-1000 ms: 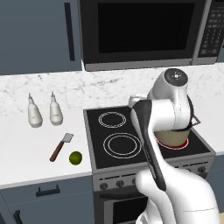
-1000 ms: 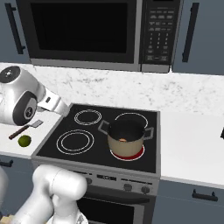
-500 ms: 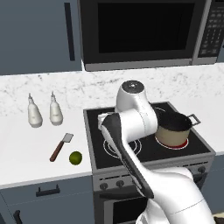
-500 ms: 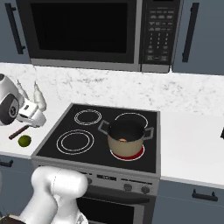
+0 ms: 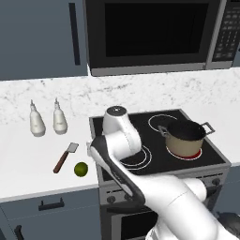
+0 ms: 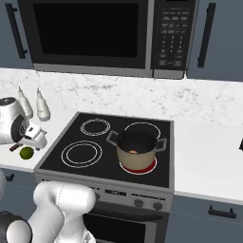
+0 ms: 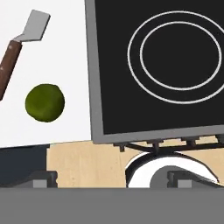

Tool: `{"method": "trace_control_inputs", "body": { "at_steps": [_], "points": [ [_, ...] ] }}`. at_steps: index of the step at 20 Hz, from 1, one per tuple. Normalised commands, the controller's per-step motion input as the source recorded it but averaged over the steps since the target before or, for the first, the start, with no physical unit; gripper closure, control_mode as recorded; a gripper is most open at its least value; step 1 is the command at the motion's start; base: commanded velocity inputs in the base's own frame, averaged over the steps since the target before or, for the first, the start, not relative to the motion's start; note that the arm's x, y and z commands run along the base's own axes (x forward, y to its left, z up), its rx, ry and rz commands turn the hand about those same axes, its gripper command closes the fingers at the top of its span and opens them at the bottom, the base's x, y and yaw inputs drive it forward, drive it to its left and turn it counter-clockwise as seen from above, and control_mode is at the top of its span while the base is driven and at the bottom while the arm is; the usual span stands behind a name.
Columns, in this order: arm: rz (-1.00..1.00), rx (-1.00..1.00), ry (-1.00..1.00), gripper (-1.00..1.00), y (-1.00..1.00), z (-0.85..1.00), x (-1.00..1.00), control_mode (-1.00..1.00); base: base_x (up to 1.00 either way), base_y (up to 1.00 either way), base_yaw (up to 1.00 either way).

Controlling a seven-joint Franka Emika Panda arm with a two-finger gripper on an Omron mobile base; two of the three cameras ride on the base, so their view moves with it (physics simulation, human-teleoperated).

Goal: Put the lime and onion in the pot. Retrieve the spatula and lightly stir the vegetables in the pot.

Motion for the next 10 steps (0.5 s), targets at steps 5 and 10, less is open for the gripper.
{"method": "trace_control_inputs", "body": {
  "at_steps": [5,10],
  "points": [
    [0.01,-0.05,0.14,-1.00,0.76,-0.41,0.32,-1.00,0.00,0.00,0.00],
    [0.00,-0.09,0.03,-1.00,0.67,-0.31,0.14,-1.00,0.00,0.00,0.00]
  ]
}}
